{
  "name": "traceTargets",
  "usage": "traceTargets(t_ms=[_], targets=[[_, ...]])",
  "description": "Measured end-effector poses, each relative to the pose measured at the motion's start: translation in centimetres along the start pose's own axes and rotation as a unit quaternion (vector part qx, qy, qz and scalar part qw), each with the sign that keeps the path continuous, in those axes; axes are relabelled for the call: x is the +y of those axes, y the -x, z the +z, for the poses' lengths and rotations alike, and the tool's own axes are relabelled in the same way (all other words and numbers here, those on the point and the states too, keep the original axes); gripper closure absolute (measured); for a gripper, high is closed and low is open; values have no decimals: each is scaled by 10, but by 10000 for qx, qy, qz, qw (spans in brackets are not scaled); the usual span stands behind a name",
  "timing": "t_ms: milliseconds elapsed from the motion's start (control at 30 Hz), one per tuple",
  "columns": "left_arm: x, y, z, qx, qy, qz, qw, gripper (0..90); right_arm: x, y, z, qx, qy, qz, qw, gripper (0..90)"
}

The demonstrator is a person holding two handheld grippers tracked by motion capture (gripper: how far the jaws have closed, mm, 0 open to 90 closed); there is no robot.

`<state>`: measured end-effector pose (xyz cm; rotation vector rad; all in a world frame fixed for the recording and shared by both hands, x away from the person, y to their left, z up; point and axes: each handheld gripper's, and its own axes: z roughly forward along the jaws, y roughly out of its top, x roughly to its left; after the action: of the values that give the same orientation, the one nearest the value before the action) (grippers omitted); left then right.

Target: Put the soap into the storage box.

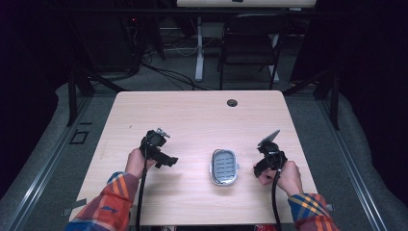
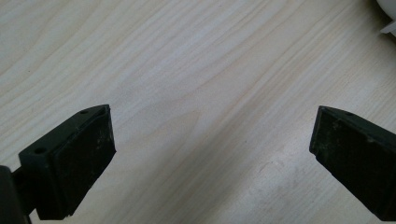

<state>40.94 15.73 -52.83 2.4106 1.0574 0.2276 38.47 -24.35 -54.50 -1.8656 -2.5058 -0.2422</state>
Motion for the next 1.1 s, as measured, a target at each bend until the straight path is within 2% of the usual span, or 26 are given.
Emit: traceTargets(t_ms=[167,233,267,333,367,433,467,533,733,767,900,933,1100], targets=[[0,0,0,-17,-20,8,10000,0,1,1,-2,-57,-88,-190,9998,363],[0,-1,-1,-13,-10,4,10000,0,0,1,-3,6,64,-88,9999,363],[0,-1,-1,-11,23,-1,10000,0,0,5,-7,185,182,-46,9997,364],[0,-1,-1,-6,28,0,10000,0,2,8,-14,162,47,-171,9997,364],[0,-1,-1,-6,28,0,10000,0,2,8,-15,228,183,-98,9995,364],[1,0,0,-35,-2,20,10000,0,2,10,-20,212,235,-102,9994,364],[1,1,1,-39,-4,58,10000,0,3,12,-24,225,144,-167,9995,364],[2,1,1,-36,5,49,10000,0,2,14,-27,246,309,-92,9992,364],[1,2,-1,15,12,-3,10000,0,1,17,-39,319,283,-144,9990,364],[1,3,-2,10,18,28,10000,0,0,18,-45,413,328,-168,9985,364],[0,2,-2,19,28,-5,10000,0,-1,17,-51,380,358,-212,9984,364],[0,1,-2,27,27,-9,10000,0,-1,17,-53,432,335,-261,9982,363],[1,1,0,26,13,-3,10000,0,4,10,-58,350,375,-376,9980,364]])
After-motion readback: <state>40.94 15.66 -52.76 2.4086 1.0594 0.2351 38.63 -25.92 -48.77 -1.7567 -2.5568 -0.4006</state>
